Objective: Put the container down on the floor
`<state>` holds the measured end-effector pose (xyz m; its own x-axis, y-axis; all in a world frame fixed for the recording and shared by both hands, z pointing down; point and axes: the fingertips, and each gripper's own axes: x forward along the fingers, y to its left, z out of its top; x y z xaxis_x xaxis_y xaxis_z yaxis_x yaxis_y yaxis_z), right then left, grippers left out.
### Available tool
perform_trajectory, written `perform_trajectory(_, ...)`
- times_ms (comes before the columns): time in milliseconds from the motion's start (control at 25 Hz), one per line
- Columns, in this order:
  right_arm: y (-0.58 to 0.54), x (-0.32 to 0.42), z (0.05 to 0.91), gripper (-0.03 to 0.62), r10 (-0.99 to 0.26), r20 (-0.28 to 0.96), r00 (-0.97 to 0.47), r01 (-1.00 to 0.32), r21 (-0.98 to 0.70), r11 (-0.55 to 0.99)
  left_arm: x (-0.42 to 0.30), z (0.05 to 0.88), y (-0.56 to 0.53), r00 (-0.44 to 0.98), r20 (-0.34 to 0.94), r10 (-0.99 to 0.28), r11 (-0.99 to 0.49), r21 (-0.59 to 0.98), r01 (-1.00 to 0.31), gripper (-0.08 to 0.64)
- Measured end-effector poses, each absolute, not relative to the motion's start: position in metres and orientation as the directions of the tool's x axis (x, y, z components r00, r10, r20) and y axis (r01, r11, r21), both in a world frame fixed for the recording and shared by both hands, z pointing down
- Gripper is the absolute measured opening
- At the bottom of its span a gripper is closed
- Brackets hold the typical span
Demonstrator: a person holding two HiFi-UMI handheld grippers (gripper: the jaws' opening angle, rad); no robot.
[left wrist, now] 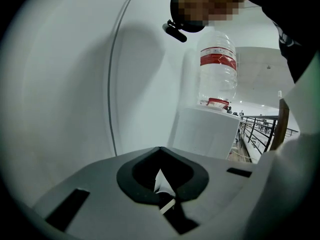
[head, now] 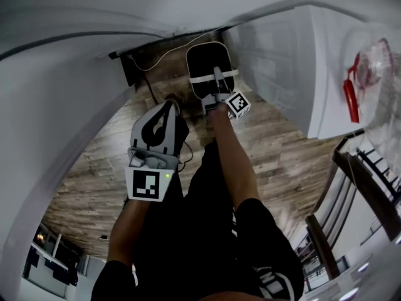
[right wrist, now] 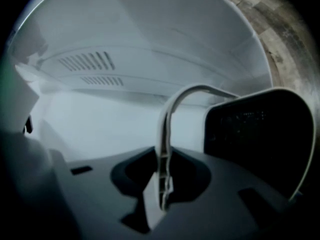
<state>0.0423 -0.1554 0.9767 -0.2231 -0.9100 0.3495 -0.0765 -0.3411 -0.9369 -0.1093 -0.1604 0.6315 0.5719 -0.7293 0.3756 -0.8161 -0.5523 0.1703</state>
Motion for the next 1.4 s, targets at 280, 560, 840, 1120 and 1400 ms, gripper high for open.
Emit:
perform_trajectory(280,-0.189,0.052,0.995,0.084,-0.928,0.328,-0.176,-0.062,-0.945,-0.323,-0.107,0.644,-0.173,0.586,0.388,-0.711,-0.569,0.171,-0.804,0.031)
perform_trajectory(560,-0.209,0.058,1.016,0.084,-0.927,0.316,-0.204,-0.111,-0.948,-0.299,-0.093,0.659,-0.163,0.616,0.409,-0.674,-0.592,0.199,-0.781,0.031)
perform_trajectory(840,-0.209,0.070,1.043,0.084,-0.920,0.342,-0.188,-0.086,-0.939,-0.332,-0.089,0.667,-0.152,0.629,0.431,-0.647,-0.614,0.194,-0.765,0.031)
perform_trajectory(1120,-0.212,0.075,1.049,0.084,-0.928,0.326,-0.183,-0.075,-0.945,-0.317,-0.098,0.670,-0.157,0.610,0.438,-0.660,-0.601,0.180,-0.779,0.031)
perform_trajectory(1400,-0.191,0.079,1.060,0.084,-0.908,0.379,-0.180,-0.054,-0.925,-0.376,-0.098,0.667,-0.153,0.603,0.435,-0.669,-0.587,0.189,-0.787,0.031)
